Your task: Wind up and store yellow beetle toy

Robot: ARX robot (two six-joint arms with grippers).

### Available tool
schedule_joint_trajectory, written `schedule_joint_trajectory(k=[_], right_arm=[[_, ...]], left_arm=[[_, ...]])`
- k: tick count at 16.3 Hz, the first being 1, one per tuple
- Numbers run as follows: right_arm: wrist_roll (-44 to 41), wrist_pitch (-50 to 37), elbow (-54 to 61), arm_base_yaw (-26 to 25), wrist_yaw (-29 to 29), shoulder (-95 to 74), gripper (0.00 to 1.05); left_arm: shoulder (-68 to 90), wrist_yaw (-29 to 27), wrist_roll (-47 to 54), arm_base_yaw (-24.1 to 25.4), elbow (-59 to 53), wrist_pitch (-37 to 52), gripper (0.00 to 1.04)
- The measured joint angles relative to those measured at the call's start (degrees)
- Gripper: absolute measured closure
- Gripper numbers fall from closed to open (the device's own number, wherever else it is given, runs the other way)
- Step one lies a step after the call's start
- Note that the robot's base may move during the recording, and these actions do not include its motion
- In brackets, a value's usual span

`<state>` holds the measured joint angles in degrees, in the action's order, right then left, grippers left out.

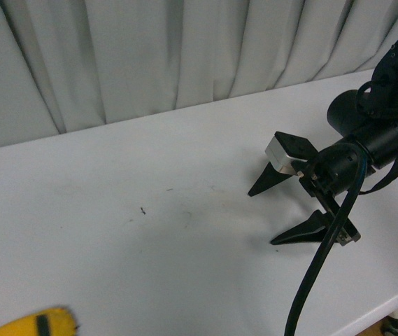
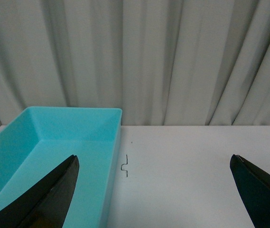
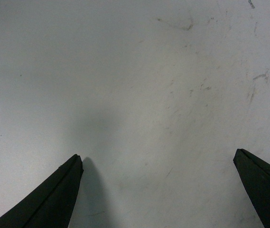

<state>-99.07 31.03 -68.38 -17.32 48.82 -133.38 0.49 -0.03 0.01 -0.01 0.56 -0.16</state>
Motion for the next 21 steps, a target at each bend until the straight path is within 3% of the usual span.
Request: schedule_joint_trajectory(k=[11,20,21], right_arm=[[0.57,-7.19,6.93,0.07,0.94,7.17,0.07],[3.06,-17.38,14.23,-1.79,16.44,42.58,0.07],[14.14,-37.7,21.16,0.33,1.92,48.39,0.16]], left_arm=[[0.0,0.0,-0.02,-0.02,0.0,0.0,0.07],[0.0,0.0,-0.02,0.0,0.0,0.0,0.07],[0.0,-0.02,0.0,-0.02,0.0,0.0,0.07]])
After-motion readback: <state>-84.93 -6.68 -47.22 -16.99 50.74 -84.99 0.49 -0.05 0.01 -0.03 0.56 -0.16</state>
